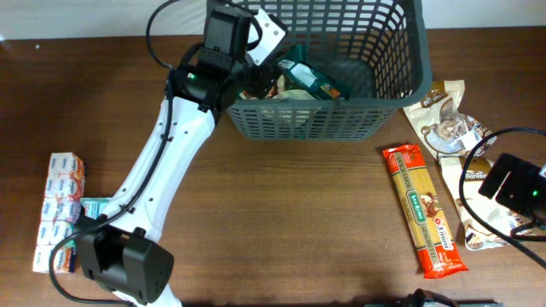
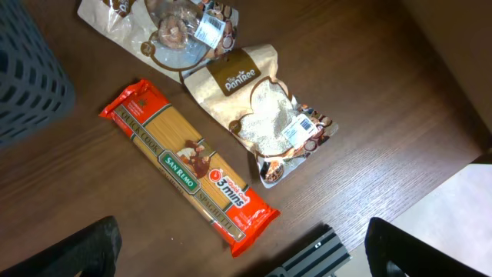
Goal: Pack container
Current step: 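Lower the green pouch into the basket and open the left gripper, then move the left gripper to the white tissue pack stack and grasp one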
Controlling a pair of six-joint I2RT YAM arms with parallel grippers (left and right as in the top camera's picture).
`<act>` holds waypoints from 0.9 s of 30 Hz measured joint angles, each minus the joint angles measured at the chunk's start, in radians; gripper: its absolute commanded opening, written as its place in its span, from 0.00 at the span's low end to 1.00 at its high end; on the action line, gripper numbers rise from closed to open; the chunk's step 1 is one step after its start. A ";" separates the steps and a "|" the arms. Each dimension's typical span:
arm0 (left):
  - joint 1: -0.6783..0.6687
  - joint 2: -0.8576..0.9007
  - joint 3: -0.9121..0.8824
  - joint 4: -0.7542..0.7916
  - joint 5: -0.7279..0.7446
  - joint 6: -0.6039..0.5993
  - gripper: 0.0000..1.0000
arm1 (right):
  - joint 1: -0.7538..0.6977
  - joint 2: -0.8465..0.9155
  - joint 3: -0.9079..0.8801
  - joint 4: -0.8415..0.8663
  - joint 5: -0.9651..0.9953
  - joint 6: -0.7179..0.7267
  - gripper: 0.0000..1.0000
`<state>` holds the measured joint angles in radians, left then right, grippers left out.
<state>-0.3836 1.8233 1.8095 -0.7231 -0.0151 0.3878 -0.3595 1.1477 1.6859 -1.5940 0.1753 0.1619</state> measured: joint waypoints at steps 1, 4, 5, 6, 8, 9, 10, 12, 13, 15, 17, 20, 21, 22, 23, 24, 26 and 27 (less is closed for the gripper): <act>0.001 -0.001 0.003 -0.031 -0.003 0.000 0.86 | 0.000 0.000 0.000 0.000 0.000 0.000 0.99; 0.001 -0.002 0.005 -0.098 -0.010 0.000 0.85 | 0.000 0.000 0.000 0.001 0.001 0.000 0.99; 0.001 -0.002 0.005 -0.114 -0.010 0.002 0.85 | 0.000 0.000 0.000 0.002 0.003 0.000 0.99; 0.000 -0.002 0.005 -0.127 -0.011 0.002 0.85 | 0.000 0.000 0.000 0.004 0.003 0.000 0.99; 0.000 -0.003 0.005 -0.127 -0.011 0.002 0.85 | 0.000 0.000 0.000 0.008 0.003 0.000 0.99; 0.000 -0.005 0.005 -0.125 -0.011 0.002 0.85 | 0.000 0.000 0.000 0.008 0.003 0.000 0.99; 0.000 -0.008 0.005 -0.119 -0.011 0.002 0.86 | 0.000 0.000 0.000 0.008 0.003 0.000 0.99; 0.000 -0.015 0.005 -0.091 -0.011 0.002 0.87 | 0.000 0.000 0.000 0.008 0.003 0.000 0.99; 0.000 -0.019 0.005 -0.066 -0.011 0.002 0.93 | 0.000 0.000 0.000 0.008 0.003 0.000 0.99; 0.000 -0.027 0.005 0.006 -0.014 0.004 0.94 | 0.000 0.000 0.000 0.008 0.003 0.000 0.99; -0.001 -0.034 0.006 0.091 -0.042 -0.007 0.94 | 0.000 0.000 0.000 0.008 0.003 0.000 0.99; -0.003 -0.037 0.024 0.215 -0.152 -0.037 0.94 | 0.000 0.000 0.000 0.008 0.003 0.000 0.99; -0.002 -0.038 0.038 0.230 -0.195 -0.043 0.94 | 0.000 0.000 0.000 0.008 0.003 0.000 0.99; 0.000 -0.039 0.056 0.230 -0.238 -0.051 0.94 | 0.000 0.000 0.000 0.008 0.003 0.000 0.99; 0.005 -0.039 0.077 0.212 -0.278 -0.061 0.94 | 0.000 0.000 0.000 0.008 0.003 0.000 0.99; 0.011 -0.042 0.100 0.183 -0.315 -0.074 0.94 | 0.000 0.000 0.000 0.008 0.003 0.000 0.99; 0.040 -0.047 0.150 0.086 -0.373 -0.126 0.94 | 0.000 0.000 0.000 0.008 0.003 0.000 0.99; 0.059 -0.049 0.170 0.031 -0.391 -0.159 0.94 | 0.000 0.000 0.000 0.008 0.003 0.000 0.99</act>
<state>-0.3248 1.7741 1.9797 -0.6918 -0.4061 0.2287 -0.3595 1.1477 1.6859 -1.5860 0.1787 0.1623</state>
